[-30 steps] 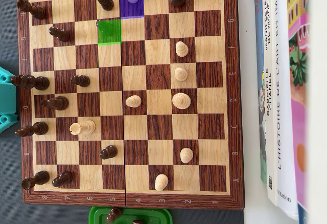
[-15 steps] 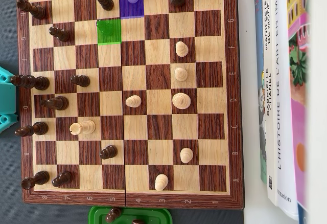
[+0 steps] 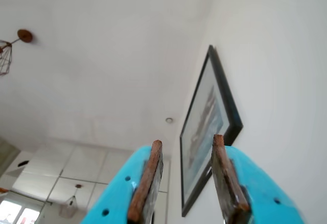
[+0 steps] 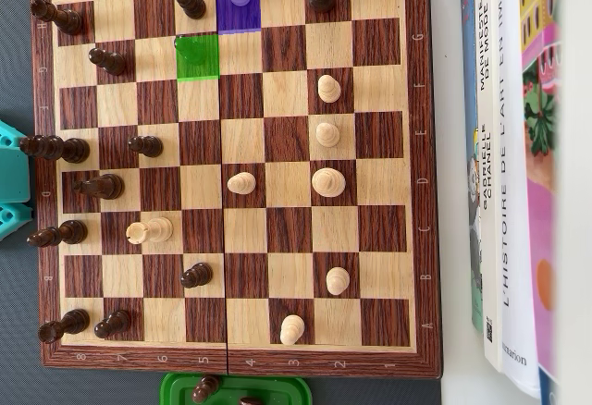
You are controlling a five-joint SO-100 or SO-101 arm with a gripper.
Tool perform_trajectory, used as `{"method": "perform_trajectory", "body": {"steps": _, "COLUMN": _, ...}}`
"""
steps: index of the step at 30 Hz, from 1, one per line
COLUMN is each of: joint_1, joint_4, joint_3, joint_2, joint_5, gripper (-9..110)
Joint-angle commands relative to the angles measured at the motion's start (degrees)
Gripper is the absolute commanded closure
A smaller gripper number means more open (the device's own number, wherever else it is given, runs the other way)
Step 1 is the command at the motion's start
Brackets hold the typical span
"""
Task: Play chess
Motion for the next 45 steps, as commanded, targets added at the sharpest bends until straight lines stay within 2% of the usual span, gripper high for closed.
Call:
{"method": "perform_trajectory", "body": {"steps": 1, "joint_1": -0.53, "joint_4": 5.10, "joint_3": -3.60, "joint_2": -2.37, "joint_5": -0.53, "gripper": 87}}
{"method": "perform_trajectory", "body": {"steps": 12, "joint_1": -4.04, "joint_4": 29.36, "joint_3": -10.99, "joint_2": -7.73, "joint_5": -0.53, "gripper": 87}}
{"method": "perform_trajectory", "body": {"steps": 25, "joint_1": -4.22, "joint_4": 69.96, "joint_3": -23.91, "joint_2": -13.71, "joint_5": -0.09, "gripper": 87}}
{"method": "perform_trajectory", "body": {"steps": 34, "joint_1": -6.59, "joint_4": 92.72, "joint_3": -24.79, "joint_2": -14.77, "joint_5": 0.26, "gripper": 86}}
{"method": "perform_trajectory", "body": {"steps": 40, "joint_1": -8.70, "joint_4": 107.23, "joint_3": -24.96, "joint_2": -16.44, "joint_5": 8.09, "gripper": 86}}
{"method": "perform_trajectory", "body": {"steps": 45, "joint_1": -9.76, "joint_4": 120.50, "joint_3": -29.62, "joint_2": -21.97, "joint_5": 9.58, "gripper": 87}}
